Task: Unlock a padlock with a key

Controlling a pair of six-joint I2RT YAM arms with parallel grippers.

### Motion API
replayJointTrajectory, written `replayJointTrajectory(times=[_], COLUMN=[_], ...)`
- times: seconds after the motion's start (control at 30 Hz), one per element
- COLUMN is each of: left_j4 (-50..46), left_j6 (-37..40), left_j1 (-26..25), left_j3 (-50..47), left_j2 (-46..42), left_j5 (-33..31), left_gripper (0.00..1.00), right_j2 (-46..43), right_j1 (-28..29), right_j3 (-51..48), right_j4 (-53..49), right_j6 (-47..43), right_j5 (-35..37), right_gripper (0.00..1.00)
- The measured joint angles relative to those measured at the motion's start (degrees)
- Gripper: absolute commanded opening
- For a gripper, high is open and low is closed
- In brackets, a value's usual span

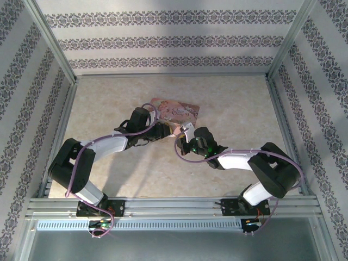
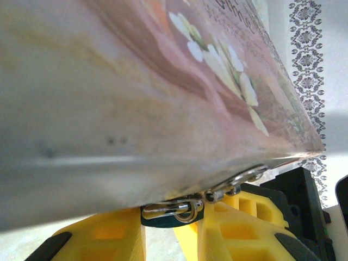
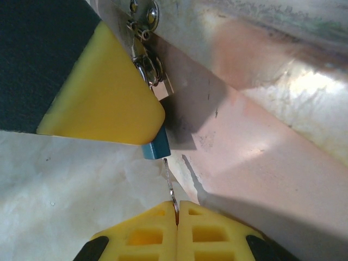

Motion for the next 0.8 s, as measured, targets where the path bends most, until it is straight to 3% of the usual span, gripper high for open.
replayJointTrajectory(times=[0.8], left_j4=[0.0], left_j6=[0.0], left_j1=[-0.3], left_j3=[0.0], left_j2=[0.0], left_j5=[-0.1], left_gripper=[0.25], right_j2=[0.9], right_j1=[-1.5], right_j3=[-1.2], right_j4=[3.8], right_j6=[0.2], right_j5=[-2.8], right_gripper=[0.0])
